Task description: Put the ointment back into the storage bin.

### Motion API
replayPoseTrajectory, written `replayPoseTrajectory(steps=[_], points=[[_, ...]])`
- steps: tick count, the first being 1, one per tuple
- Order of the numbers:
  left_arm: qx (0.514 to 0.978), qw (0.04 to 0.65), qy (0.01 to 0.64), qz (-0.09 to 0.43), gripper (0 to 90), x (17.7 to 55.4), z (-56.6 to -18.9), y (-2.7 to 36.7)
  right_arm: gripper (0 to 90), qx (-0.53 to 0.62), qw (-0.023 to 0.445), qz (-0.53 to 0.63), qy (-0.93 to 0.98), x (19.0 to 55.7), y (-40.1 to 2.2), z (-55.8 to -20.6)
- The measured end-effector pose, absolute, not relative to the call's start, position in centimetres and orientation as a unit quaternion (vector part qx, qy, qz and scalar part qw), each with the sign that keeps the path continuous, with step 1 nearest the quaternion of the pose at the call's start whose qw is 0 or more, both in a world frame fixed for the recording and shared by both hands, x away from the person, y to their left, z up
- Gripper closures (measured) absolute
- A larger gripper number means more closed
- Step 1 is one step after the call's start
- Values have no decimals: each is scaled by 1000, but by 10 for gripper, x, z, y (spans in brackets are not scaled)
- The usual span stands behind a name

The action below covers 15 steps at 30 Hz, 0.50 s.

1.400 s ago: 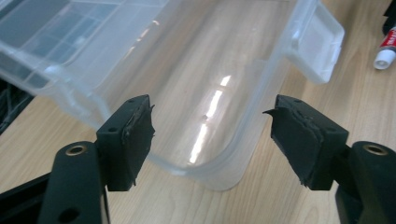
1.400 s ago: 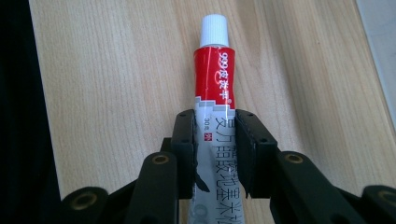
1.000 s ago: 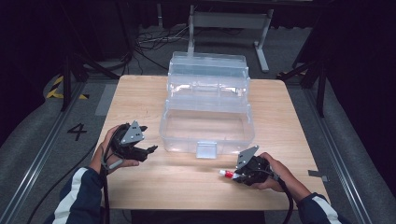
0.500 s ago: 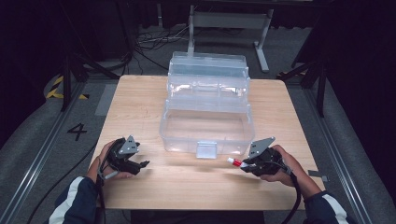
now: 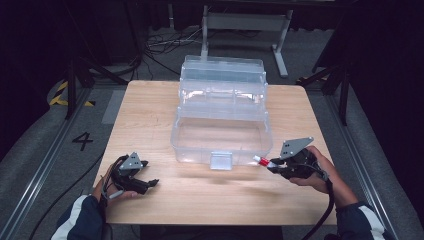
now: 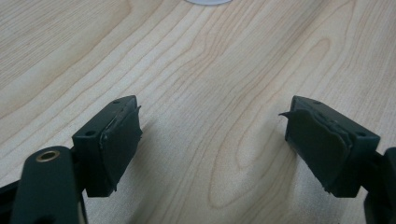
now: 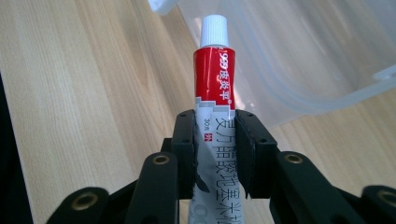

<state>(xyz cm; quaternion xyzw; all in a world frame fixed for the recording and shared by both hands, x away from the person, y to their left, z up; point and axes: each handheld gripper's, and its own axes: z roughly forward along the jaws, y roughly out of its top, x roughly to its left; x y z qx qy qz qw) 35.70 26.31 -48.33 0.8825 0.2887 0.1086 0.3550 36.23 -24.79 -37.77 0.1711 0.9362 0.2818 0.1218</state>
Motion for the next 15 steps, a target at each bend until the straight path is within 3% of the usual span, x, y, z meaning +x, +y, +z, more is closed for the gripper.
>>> replayPoseTrajectory(steps=[15], points=[[882,354,291,109,174,357,-483,263,709,160,155,284,933,372,-255,-333]])
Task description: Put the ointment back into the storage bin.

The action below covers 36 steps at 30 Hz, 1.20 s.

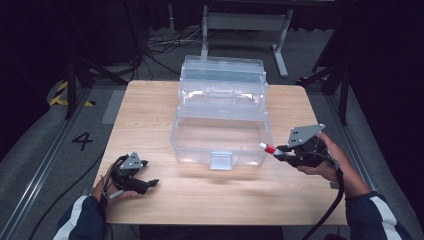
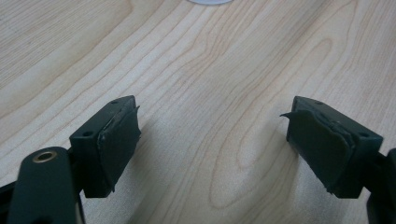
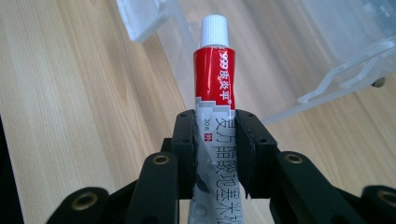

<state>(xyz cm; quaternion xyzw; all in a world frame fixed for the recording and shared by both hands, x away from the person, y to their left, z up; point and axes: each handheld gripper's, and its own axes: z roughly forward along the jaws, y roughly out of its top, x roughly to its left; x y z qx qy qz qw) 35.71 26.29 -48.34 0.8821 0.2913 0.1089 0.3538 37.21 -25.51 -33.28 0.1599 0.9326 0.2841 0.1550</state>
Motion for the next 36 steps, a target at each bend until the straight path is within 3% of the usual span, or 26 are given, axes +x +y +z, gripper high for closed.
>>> replayPoseTrajectory(steps=[14,36], points=[[882,354,292,109,174,357,-483,263,709,152,184,273,932,394,-246,-299],[882,354,292,109,174,357,-483,263,709,121,163,235,951,431,-203,-305]])
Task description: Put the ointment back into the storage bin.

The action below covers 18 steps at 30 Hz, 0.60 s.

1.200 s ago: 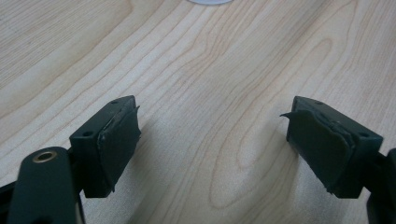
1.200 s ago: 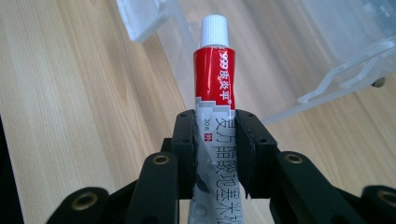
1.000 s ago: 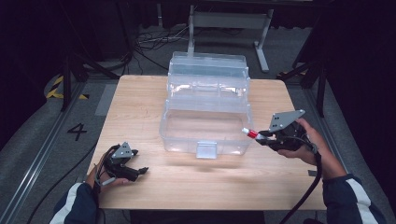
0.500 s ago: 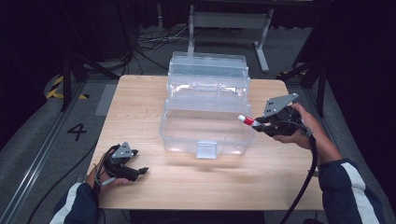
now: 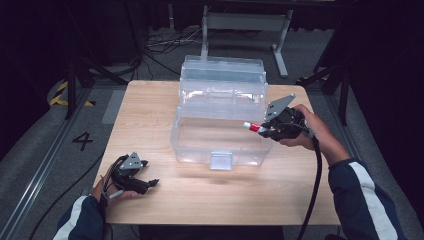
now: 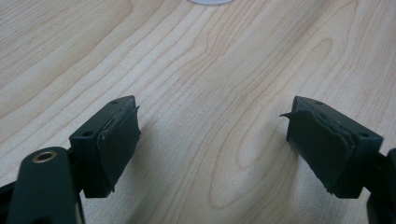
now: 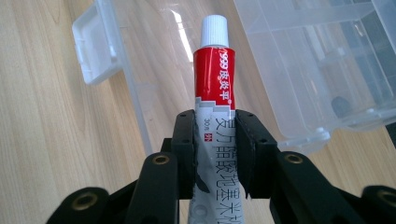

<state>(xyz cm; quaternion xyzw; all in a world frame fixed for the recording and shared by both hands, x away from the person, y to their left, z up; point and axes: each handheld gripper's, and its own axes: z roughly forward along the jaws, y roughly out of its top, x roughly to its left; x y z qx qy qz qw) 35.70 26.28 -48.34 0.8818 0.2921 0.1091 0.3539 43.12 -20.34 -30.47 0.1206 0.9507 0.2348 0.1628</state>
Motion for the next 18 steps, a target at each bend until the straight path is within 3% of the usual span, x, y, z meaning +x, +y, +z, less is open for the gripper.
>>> replayPoseTrajectory(steps=[18], points=[[882,354,292,109,174,357,-483,263,709,105,137,206,963,454,-174,-320]])
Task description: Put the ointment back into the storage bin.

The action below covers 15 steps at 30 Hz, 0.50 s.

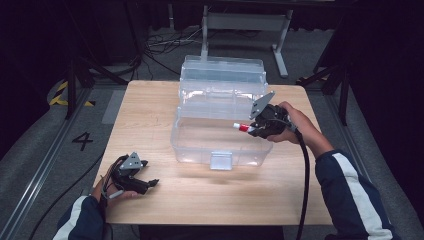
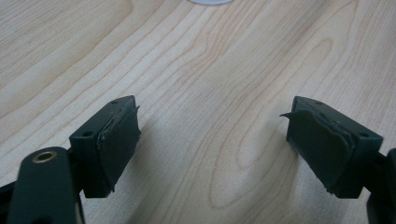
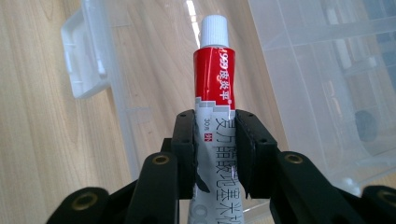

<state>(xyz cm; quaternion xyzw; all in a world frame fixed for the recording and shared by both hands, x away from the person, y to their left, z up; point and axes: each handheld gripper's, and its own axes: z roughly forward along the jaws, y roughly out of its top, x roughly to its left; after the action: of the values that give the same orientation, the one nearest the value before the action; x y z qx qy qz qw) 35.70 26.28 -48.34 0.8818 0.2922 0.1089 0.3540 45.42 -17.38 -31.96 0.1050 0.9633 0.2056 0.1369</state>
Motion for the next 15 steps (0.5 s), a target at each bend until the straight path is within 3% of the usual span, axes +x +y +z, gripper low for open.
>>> replayPoseTrajectory(steps=[15], points=[[882,354,292,109,174,357,-483,263,708,94,108,174,974,473,-150,-343]])
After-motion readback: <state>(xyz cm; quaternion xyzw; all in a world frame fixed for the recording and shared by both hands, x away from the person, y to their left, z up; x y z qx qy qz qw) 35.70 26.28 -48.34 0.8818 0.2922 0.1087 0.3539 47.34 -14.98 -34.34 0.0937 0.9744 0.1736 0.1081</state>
